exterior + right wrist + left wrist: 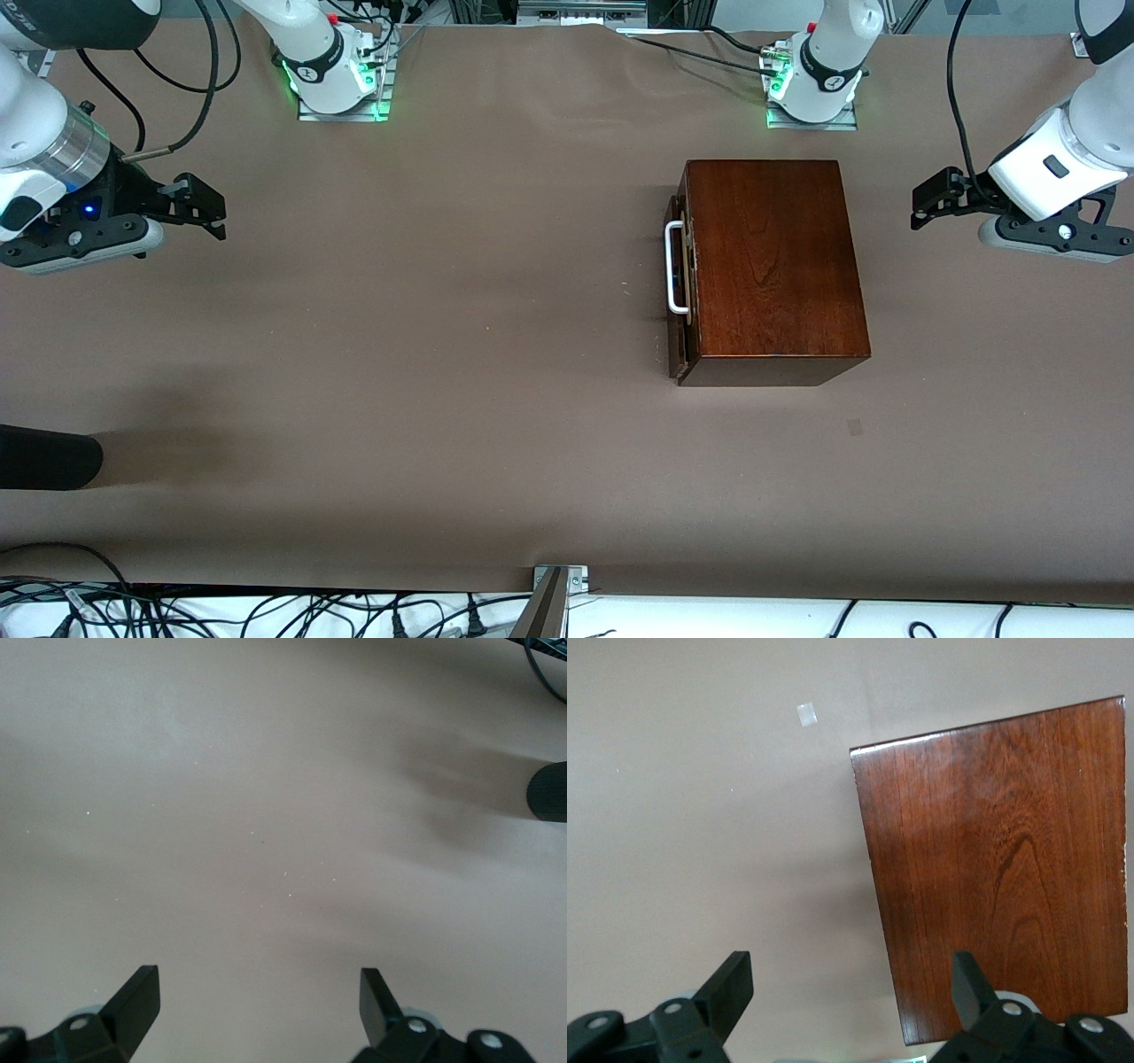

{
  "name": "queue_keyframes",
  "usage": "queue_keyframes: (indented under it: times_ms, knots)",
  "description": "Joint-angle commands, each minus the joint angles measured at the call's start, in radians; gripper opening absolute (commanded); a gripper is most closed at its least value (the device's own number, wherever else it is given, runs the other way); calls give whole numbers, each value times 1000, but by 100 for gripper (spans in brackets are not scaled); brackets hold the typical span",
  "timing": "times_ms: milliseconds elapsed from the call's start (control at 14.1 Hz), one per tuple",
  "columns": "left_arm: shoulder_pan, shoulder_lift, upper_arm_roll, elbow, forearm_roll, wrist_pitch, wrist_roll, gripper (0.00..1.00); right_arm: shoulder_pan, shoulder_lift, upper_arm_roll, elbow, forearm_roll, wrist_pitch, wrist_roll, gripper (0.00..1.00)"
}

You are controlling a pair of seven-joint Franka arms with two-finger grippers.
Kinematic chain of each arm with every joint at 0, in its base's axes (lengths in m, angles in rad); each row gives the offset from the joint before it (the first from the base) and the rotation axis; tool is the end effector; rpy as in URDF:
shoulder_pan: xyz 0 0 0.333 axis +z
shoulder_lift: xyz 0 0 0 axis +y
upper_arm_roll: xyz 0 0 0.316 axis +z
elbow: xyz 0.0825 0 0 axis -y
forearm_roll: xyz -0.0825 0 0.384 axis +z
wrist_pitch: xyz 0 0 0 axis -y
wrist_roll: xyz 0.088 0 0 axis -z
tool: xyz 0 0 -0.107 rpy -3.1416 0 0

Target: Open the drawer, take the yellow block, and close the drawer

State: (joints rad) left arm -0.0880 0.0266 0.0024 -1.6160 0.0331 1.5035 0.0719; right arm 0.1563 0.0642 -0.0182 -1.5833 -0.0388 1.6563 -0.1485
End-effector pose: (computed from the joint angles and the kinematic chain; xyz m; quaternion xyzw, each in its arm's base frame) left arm 0.5504 -0.0435 0.5833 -0.9944 0.0785 0.0694 0.0171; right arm 0.5757 0.0765 0.5898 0.9893 0.1444 0.0043 0.0199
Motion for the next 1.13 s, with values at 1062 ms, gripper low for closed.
queue_keyframes:
  times_ms: [1062]
  knots:
    - [-21,173,-366,108,16,-5,-381,100,-11,5,4,14,0,-1,-2,100]
